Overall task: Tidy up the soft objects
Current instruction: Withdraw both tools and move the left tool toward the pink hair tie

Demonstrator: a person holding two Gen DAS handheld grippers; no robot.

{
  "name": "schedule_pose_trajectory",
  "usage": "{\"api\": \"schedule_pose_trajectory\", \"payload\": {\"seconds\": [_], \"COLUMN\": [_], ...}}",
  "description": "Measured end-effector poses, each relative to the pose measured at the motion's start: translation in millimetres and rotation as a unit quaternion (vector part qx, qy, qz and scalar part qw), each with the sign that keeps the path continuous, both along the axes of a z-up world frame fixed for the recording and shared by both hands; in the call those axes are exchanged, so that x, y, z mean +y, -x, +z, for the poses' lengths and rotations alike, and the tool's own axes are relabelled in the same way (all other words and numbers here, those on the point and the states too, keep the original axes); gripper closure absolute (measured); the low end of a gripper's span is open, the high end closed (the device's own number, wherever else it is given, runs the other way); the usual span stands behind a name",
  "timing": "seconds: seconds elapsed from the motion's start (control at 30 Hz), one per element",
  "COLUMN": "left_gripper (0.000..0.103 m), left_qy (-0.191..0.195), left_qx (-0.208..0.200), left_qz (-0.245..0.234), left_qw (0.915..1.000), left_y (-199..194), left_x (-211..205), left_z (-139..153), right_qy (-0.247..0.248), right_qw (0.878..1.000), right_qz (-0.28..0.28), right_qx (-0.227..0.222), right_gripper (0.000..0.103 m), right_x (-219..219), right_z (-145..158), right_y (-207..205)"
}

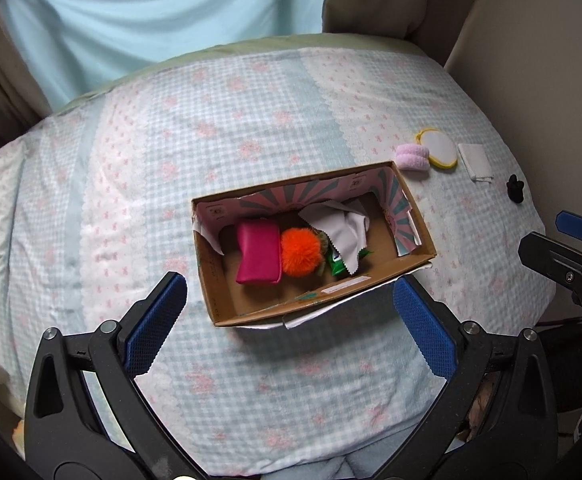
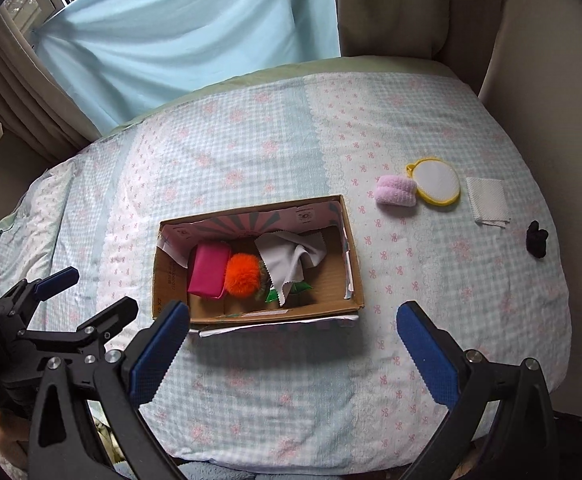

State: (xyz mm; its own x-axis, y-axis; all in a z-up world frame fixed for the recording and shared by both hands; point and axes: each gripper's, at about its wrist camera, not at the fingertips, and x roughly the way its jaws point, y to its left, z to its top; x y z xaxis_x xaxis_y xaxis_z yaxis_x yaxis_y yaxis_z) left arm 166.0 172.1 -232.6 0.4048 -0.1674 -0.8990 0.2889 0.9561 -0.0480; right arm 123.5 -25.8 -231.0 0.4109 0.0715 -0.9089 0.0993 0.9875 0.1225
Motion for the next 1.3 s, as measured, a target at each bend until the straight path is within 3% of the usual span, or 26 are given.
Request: {"api": "schedule_pose_trajectory", "payload": {"seconds": [0.23, 0.43, 0.67, 0.97, 1.3], "left_gripper": [0.0, 0.0, 0.0, 0.0, 0.0], "left_qy": [0.046, 0.054, 0.056, 0.058, 0.044], "left_qx": [-0.009, -0.027, -0.045, -0.04, -0.012], "left_qz": [0.002, 0.005, 0.046, 0.09, 0.083], "left_qw": [0.9989, 0.9981, 0.9963, 0.9935, 0.9955], "left_y": [8, 13, 15, -2, -44], "left_x": [-26, -74, -146, -237, -288], "left_z": [29, 43, 49, 30, -4], "right_qy": [0.027, 0.035, 0.023, 0.023, 0.013], "right_qw": [0.999, 0.996, 0.995, 0.991, 0.989], "right_qz": [-0.02, -0.04, 0.006, 0.085, 0.125], "right_qx": [-0.031, -0.07, -0.093, -0.105, -0.076], "right_gripper": [0.0, 0.0, 0.0, 0.0, 0.0], "right_x": [-33, -81, -152, -235, -279], "right_z": [37, 56, 57, 52, 19], "right_y": [30, 48, 40, 5, -45]}}
